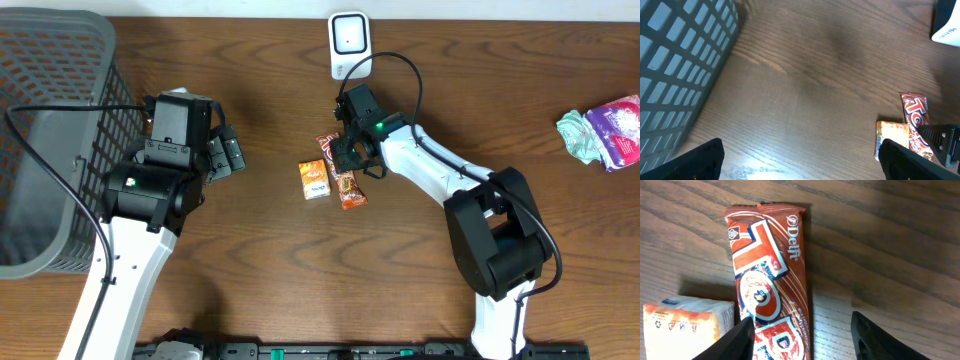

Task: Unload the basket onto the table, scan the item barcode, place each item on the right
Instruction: 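Grasp the TOP bar with the right gripper and lift it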

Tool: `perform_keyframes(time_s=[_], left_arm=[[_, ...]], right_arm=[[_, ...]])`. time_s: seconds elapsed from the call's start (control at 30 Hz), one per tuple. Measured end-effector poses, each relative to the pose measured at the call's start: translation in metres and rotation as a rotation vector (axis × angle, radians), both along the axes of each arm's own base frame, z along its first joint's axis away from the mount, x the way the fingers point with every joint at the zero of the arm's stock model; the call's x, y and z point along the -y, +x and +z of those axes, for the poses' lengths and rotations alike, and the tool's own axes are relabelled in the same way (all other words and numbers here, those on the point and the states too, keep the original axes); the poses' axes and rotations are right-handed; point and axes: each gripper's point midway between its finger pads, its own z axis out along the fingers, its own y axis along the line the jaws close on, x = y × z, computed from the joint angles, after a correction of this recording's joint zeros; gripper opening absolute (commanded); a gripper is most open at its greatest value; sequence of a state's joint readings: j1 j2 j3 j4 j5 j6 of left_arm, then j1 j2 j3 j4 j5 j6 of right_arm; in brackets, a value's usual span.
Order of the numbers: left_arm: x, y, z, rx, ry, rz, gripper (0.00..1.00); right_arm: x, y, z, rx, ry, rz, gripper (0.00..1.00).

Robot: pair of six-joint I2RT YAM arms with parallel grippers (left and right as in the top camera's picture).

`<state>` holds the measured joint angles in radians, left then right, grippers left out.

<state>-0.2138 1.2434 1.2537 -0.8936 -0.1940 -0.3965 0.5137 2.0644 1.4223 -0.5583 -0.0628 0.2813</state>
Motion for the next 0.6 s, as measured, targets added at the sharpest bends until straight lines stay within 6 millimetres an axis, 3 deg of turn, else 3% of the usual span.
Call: perform_keyframes(time_s=[0.3,0.6], left_arm=[[0.000,0.000,0.000,0.000,0.000,0.000,0.98],[0.000,0.000,0.000,0.000,0.000,0.000,0.98]], right_arm=[[-0.004,-0.005,-0.003,-0.006,-0.003,0.010,0.64],[-0.013,-0.011,-0.003,0.009,-0.027,0.034,0.58]])
